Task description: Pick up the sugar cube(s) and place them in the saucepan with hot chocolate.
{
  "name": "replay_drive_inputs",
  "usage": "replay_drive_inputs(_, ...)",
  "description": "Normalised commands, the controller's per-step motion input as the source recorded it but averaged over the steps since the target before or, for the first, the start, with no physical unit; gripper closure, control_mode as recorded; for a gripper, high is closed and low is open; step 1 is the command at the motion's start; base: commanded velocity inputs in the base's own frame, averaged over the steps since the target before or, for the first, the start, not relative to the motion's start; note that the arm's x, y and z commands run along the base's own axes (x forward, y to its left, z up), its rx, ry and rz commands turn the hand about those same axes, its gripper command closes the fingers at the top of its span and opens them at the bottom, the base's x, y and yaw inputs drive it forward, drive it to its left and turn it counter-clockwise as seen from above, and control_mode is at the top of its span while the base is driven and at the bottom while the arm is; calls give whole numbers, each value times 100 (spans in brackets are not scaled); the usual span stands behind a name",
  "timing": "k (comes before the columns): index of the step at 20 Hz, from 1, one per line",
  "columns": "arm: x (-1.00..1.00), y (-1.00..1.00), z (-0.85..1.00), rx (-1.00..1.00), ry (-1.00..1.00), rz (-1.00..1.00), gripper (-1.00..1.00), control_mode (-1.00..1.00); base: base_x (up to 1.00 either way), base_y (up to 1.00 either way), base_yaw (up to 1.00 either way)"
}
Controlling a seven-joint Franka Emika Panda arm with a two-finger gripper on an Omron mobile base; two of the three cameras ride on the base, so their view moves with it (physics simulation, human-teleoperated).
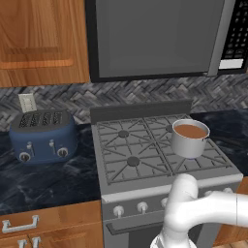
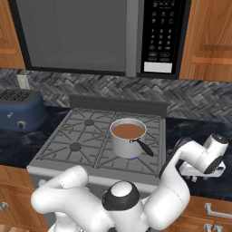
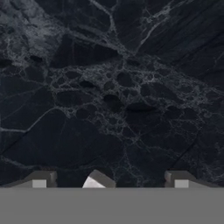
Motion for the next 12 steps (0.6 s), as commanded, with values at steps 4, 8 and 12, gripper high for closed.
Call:
replay_drive_inputs(4, -17, 0, -3, 0, 0, -1, -100, -100, 0, 0, 0)
replay_drive_inputs(8, -19, 0, -4, 0, 1, -2, -100, -100, 0, 0, 0)
replay_drive_inputs(12, -5, 0, -1, 0, 0, -1, -100, -100, 0, 0, 0)
